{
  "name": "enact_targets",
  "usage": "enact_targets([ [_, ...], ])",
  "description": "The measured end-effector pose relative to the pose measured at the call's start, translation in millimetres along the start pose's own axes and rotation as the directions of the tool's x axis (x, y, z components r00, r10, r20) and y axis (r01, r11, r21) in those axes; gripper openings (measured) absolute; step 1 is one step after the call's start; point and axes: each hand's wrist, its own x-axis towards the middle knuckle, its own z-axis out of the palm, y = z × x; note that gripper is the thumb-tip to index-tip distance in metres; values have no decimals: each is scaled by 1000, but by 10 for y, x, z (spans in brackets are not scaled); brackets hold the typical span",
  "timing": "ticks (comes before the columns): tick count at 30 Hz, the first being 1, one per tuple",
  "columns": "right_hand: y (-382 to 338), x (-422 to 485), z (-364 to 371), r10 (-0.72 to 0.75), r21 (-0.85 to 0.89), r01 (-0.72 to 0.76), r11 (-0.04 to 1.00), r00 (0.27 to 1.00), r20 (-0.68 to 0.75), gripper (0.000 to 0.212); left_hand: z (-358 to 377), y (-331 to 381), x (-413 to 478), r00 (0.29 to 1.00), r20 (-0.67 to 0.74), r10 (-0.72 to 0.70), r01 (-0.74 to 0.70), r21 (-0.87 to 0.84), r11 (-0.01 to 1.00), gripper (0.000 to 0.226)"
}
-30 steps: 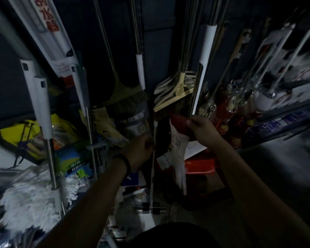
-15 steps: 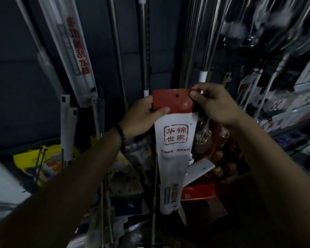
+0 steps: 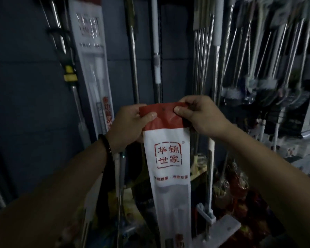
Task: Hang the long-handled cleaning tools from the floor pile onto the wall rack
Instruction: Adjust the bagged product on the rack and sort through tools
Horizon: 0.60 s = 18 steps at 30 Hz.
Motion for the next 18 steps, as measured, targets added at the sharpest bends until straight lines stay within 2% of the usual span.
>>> enact_targets([
  [3,-228,279,-11,-21,92,23,995,1000,-15,9,-170,195,168,998,-64,-15,12,-53,999,14],
  [7,-424,621,-44,-6,236,-4,972,999,41,15,-362,411,362,985,-173,-8,-11,-110,994,14],
  [13,-718,1259,13,-133,256,157,954,985,-106,11,-718,875,743,957,-270,107,-98,47,994,16],
  [15,-902,1535,49,-193,218,221,950,971,-144,6,-886,1060,915,940,-309,145,-120,100,988,15],
  [18,-1254,2014,120,-282,153,312,938,940,-189,9,-1189,1343,1176,897,-387,212,-164,154,974,16],
])
